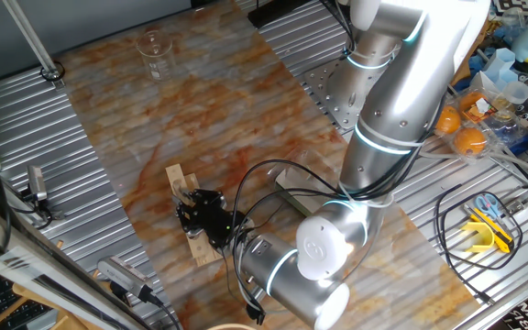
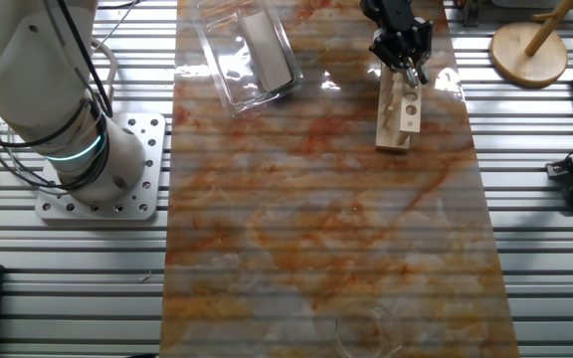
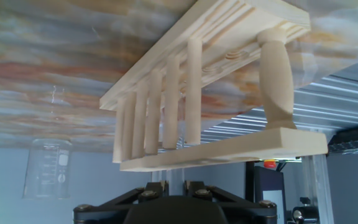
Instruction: Pour out the test tube
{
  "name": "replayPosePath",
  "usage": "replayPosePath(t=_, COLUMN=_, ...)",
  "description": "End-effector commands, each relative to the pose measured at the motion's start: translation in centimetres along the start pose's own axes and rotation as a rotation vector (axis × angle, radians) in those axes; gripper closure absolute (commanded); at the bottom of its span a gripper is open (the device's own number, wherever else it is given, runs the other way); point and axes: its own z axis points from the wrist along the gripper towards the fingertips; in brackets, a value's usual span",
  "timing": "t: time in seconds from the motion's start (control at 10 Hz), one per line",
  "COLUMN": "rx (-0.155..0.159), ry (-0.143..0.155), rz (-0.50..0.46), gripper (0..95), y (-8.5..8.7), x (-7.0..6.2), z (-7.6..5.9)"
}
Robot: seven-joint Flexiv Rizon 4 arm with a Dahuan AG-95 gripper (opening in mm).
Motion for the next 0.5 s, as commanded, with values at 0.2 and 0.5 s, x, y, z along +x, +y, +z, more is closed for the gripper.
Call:
replayPosePath(t=0.2, rx=0.001, ry=-0.001, rz=-0.002, gripper=76.0, y=0.01, x=0.0, z=0.01)
replayPosePath(t=0.5, rx=0.001, ry=0.0, rz=-0.012, gripper=76.0, y=-0.14, x=0.44, z=-0.14)
